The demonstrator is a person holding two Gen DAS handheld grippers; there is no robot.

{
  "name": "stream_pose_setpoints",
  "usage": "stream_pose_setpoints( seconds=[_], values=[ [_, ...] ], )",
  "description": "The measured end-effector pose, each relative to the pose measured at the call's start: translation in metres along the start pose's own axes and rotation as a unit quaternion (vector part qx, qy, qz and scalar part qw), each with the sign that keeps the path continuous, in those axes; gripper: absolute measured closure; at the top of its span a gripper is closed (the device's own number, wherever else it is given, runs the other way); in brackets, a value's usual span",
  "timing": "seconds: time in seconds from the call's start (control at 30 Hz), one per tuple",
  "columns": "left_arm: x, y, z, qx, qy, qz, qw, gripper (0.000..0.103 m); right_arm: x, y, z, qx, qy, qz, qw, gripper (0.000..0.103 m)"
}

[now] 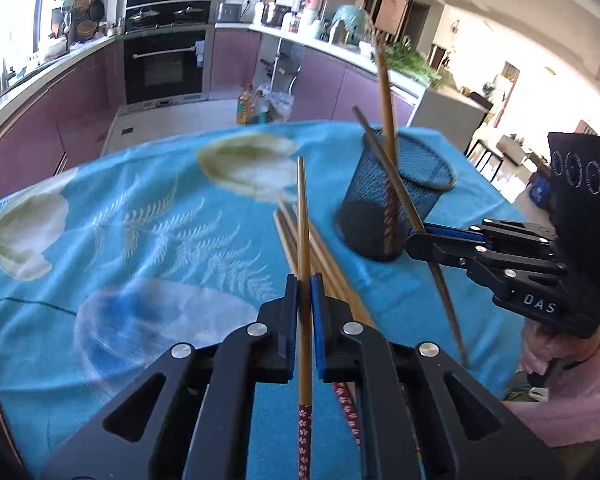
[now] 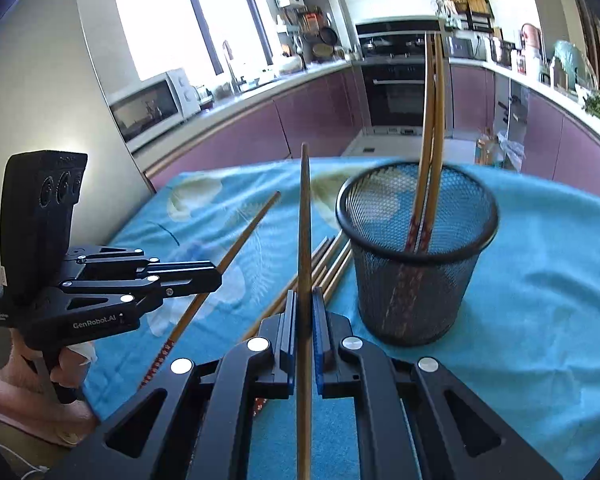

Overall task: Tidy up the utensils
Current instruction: 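Lower the left tool's chopstick into the mesh cup and open while the right tool releases its own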

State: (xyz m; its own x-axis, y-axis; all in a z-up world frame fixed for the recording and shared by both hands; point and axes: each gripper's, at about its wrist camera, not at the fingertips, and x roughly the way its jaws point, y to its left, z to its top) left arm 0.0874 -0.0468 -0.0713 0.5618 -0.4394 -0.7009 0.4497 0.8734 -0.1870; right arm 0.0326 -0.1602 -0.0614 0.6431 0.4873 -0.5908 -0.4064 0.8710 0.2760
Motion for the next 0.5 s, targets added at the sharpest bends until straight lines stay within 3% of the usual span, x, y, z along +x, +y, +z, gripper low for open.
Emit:
stream_pose_setpoints(
  seconds=[0.27, 0.5],
  values=[
    [-0.053, -0.007, 0.021, 0.011, -0.065, -0.055, 0.9963, 0.095, -0.039, -0.009, 0.016, 0.002, -0.058, 0.0, 0.998, 0.097],
    [-0.081, -0.014, 0.045, 0.012, -0.113, -0.081, 0.9902, 0.095, -0.062, -0.015, 0.034, -0.005, -0.097, 0.002, 0.995, 0.097]
  ],
)
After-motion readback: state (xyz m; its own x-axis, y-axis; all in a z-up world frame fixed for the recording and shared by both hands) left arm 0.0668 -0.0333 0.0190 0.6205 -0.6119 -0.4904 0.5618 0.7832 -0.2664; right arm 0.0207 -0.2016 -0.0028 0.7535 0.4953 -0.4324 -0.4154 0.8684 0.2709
